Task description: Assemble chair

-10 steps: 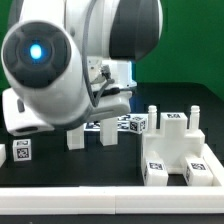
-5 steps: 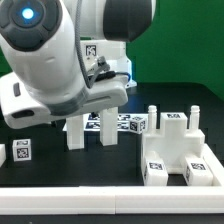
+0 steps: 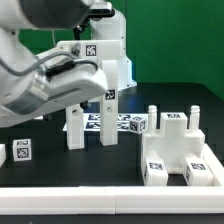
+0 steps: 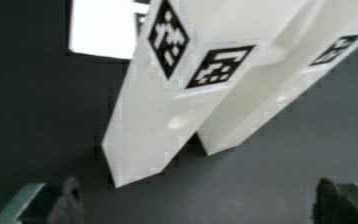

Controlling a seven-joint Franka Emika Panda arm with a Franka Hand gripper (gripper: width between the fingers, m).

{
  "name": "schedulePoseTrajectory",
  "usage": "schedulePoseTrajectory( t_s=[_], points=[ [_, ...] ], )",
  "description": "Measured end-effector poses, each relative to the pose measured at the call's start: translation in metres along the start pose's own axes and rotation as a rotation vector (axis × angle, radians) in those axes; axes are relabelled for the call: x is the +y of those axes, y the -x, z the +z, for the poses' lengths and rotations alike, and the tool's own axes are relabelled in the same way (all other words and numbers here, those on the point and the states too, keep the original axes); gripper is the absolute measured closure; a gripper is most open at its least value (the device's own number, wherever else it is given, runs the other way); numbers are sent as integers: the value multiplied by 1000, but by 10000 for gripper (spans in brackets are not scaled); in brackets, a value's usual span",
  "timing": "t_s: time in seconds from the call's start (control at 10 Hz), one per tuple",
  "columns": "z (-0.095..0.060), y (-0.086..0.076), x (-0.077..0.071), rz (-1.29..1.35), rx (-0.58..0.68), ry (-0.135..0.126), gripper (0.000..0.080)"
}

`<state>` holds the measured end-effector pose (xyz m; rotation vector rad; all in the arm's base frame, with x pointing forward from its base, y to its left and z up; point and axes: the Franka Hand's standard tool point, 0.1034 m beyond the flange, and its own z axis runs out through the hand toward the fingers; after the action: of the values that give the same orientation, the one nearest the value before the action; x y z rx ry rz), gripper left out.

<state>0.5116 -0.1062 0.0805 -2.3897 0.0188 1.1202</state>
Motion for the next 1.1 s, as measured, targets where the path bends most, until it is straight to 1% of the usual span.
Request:
schedulePoseTrajectory(
  t_s=[0.1, 0.3, 0.4, 0.5, 0.6, 0.7, 0.8, 1.1],
  points=[
    [2, -1, 2, 6, 11, -71, 150],
    [7, 4, 9, 21, -1, -216, 150],
    [6, 12, 19, 88, -70, -263, 150],
    [2, 10, 25, 117, -93, -332, 150],
    [2, 15, 35, 183, -122, -367, 150],
    [8, 22, 42, 297, -187, -431, 150],
    [15, 23, 45, 379, -237, -454, 150],
    [18, 22, 44, 387, -245, -455, 150]
  ],
)
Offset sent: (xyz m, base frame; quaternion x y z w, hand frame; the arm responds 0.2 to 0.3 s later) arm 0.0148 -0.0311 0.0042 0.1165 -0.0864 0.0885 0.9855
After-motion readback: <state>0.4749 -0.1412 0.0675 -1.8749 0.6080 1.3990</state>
